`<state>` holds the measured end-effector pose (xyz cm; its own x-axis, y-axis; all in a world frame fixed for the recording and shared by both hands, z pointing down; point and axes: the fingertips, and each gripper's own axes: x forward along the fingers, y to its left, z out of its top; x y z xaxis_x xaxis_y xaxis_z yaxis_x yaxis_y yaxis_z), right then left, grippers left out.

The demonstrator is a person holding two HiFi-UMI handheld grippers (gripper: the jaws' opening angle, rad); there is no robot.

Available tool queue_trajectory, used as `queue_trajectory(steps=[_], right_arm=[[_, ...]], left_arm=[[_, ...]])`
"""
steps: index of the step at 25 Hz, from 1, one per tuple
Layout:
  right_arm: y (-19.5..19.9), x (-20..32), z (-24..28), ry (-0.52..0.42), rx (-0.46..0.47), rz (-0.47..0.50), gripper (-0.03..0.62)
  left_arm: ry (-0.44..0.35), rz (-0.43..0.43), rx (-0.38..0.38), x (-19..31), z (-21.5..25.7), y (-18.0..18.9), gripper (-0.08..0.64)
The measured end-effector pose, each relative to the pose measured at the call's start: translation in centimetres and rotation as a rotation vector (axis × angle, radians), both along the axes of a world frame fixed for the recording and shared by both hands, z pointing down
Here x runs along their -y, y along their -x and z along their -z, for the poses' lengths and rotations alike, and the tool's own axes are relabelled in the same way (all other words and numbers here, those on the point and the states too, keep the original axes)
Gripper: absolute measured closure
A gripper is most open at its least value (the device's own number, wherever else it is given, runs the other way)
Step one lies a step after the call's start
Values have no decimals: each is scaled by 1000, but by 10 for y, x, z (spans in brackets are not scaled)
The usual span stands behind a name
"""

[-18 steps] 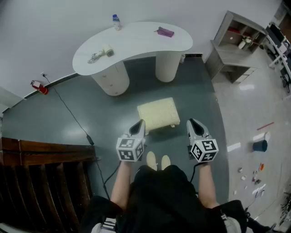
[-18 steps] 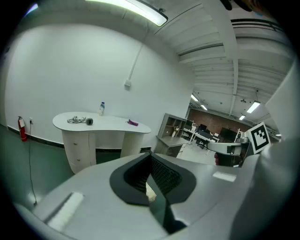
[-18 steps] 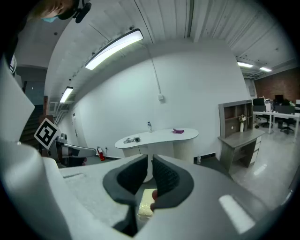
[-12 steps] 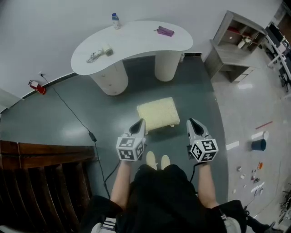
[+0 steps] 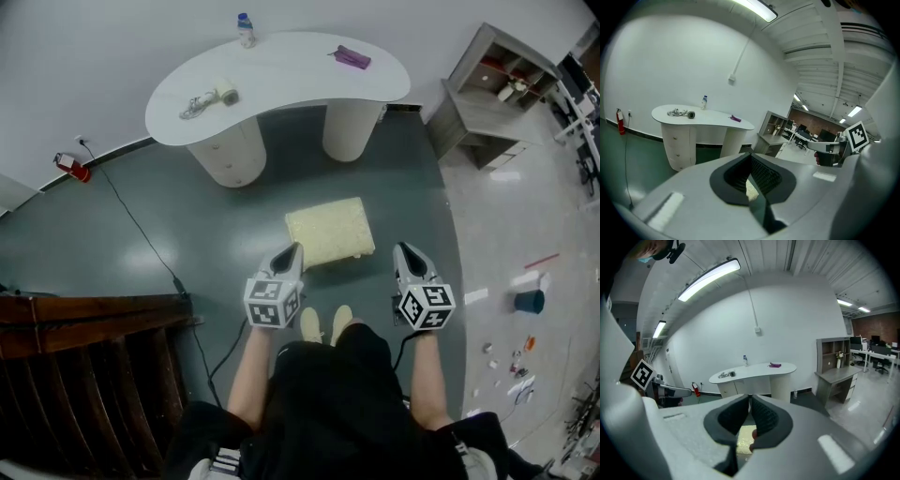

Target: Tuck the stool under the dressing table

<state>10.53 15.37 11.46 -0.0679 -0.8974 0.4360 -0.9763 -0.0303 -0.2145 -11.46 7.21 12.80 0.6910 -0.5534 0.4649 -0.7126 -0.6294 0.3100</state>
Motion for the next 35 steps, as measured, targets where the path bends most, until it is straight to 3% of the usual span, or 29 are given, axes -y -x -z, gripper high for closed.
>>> queue_trajectory(steps=[10,18,26,35], right_arm=[[-19,77,-63,98,43,92,569],[-51,138,-122,186,102,186,569],[-63,175,-201,276,147,263,569],[-53,201,-305,351,173,265,569]], left_arm=[[69,89,35,58,-54,-8,560],[169,175,63,102,-104,-43,560],[245,184,79,129,-176,-78,560],[329,212,133,151,-280,-61,560]])
